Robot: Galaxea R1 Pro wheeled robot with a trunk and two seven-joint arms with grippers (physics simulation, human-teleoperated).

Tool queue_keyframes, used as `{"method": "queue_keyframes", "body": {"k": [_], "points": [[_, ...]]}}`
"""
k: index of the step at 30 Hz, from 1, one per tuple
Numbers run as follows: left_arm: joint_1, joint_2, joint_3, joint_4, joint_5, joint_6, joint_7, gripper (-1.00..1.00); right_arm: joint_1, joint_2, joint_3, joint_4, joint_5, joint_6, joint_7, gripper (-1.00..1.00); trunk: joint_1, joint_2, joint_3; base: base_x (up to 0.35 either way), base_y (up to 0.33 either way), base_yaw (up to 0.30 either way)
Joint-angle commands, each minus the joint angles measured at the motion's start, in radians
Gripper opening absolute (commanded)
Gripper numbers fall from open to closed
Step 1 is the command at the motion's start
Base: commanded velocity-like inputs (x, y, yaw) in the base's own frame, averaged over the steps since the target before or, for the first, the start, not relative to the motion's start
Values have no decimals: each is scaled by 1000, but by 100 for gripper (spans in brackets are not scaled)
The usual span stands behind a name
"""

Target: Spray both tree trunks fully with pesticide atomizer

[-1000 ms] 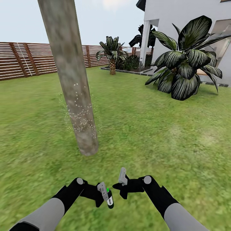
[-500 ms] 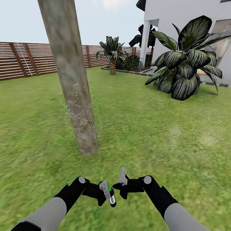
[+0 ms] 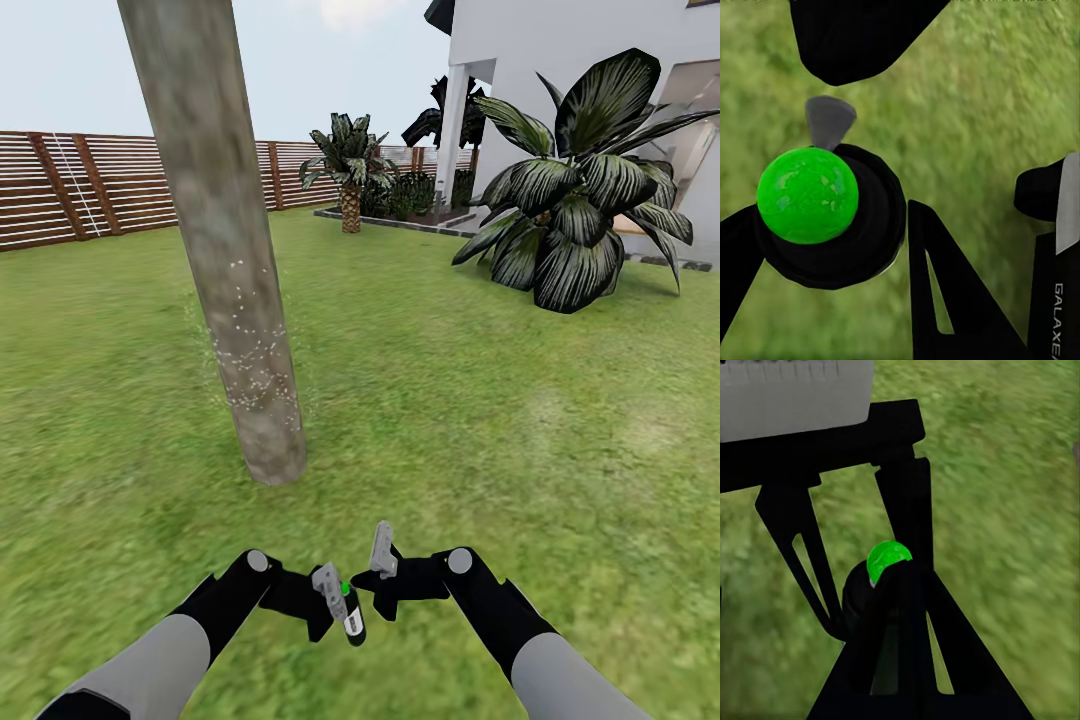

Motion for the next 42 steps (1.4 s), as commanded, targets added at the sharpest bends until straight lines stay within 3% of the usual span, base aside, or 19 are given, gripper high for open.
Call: {"method": "queue_keyframes", "body": {"k": [1,7,12,21,29,32,34,35,37,38,40,42], "points": [[0,0,0,0,1,-1,0,-100,0,0,0,1,0,0,0,-100,0,0,0,0,0,0],[0,-3,1,-11,1,0,-1,-100,0,0,0,1,0,0,0,-100,0,0,0,0,0,0],[0,-5,-1,-11,38,-3,-4,-100,0,0,0,0,0,0,0,-100,0,0,0,0,0,0],[1,8,-7,-1,30,3,4,-100,0,0,0,0,0,0,0,-100,0,0,0,0,0,0],[7,145,-8,5,16,4,7,-100,0,-3,-2,10,2,0,-1,-100,0,0,0,0,0,0],[10,203,-2,5,8,5,8,-100,0,-8,-11,92,2,-3,-9,-100,0,0,0,0,0,0],[12,221,1,6,9,6,30,-100,0,-13,-13,136,-1,-5,-60,-100,0,0,0,0,0,0],[13,229,2,6,11,6,50,-100,0,-20,-13,166,-2,-5,-131,-100,0,0,0,0,0,0],[15,243,7,14,18,5,76,-100,0,-28,-19,312,-13,-7,-359,-100,0,0,0,0,0,0],[15,244,22,29,27,5,100,-100,1,-28,-38,363,-36,-11,-430,-100,0,0,0,0,0,0],[15,239,102,93,46,4,214,-100,2,-34,-130,433,-123,-29,-530,-100,0,0,0,0,0,0],[15,234,179,157,63,2,322,-100,3,-49,-189,460,-156,-33,-617,-100,0,0,0,0,0,0]]}}
